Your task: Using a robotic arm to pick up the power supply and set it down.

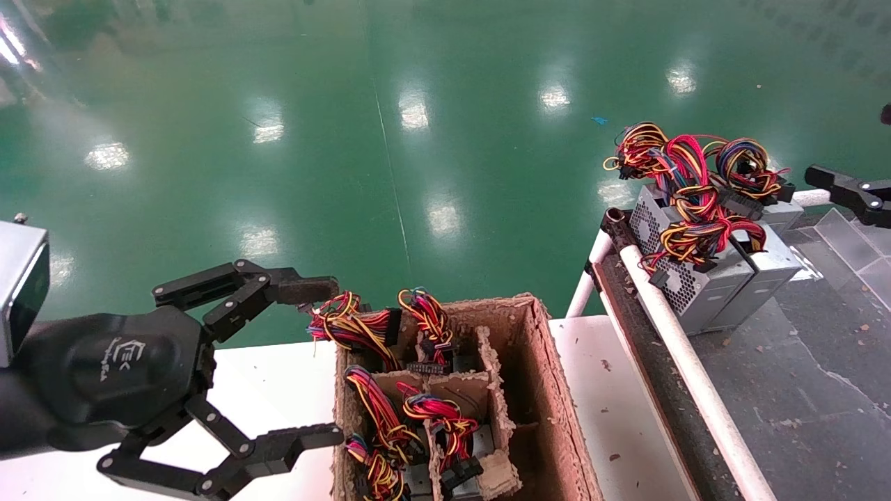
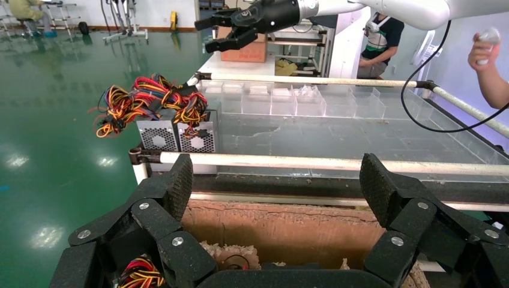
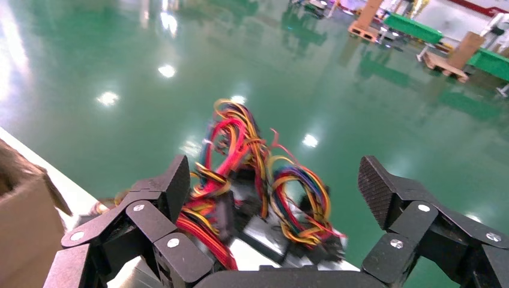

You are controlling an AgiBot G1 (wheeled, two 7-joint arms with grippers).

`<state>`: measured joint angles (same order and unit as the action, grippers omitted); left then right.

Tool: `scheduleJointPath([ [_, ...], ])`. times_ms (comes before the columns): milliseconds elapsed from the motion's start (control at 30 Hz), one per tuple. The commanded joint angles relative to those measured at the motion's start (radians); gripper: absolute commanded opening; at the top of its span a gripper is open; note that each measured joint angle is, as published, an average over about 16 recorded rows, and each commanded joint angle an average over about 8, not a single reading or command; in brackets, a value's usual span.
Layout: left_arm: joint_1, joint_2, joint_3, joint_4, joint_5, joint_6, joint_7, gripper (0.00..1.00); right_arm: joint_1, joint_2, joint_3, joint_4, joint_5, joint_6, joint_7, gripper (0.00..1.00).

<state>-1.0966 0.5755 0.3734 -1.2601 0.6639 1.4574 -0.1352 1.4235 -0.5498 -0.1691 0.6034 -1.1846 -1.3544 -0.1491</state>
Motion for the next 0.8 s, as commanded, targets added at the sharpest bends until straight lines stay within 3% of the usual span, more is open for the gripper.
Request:
scheduleJointPath([
  [33,0.000,0.000,0.000,0.000,0.000,0.000,0.000,1.00,-0.010,-0.002,0.002,0.012,0.021,-0.004,0.008,1.00],
  [800,0.000,0.000,0.000,0.000,0.000,0.000,0.000,1.00,-0.154,-0.027,-0.046,0.295,0.204,-0.062,0.147,1.00],
])
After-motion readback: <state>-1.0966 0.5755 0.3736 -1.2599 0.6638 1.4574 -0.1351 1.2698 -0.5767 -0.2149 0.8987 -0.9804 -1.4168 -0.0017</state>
